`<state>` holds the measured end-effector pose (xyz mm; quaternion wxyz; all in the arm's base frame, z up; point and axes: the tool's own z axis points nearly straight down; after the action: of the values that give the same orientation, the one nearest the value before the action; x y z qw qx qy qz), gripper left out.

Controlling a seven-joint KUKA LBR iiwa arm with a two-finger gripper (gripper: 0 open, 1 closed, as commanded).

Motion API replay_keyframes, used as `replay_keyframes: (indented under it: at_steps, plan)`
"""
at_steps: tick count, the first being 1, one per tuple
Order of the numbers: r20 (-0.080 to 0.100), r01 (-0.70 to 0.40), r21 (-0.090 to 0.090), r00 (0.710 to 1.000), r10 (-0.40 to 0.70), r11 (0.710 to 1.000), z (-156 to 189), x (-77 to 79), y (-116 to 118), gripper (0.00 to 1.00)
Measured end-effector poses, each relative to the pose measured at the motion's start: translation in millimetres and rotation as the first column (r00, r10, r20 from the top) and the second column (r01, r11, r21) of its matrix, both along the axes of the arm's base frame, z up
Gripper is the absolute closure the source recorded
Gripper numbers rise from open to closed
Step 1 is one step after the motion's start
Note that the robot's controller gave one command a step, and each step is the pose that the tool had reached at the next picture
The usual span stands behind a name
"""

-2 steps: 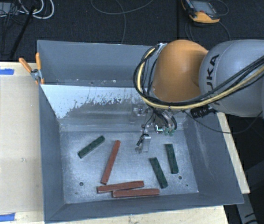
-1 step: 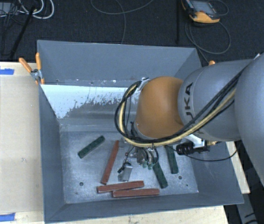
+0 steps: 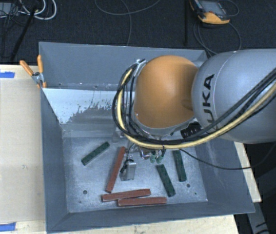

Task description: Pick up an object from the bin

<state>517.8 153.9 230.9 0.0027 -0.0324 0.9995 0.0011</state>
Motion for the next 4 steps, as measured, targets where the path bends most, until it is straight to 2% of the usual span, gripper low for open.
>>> replay_keyframes:
  at_steps: [1,2,3,4]
  plan:
    - [-0.005,-0.145,-0.002,0.989,0.145,0.989,-165,67.1,-41,0.0]
    - [-0.002,-0.393,-0.002,0.919,0.393,0.919,-157,10.0,-25,0.0]
    - [-0.002,-0.858,-0.003,0.514,0.858,0.514,-158,47.6,14,0.0]
    - [0.004,-0.855,-0.005,0.519,0.855,0.519,-156,49.6,15,1.0]
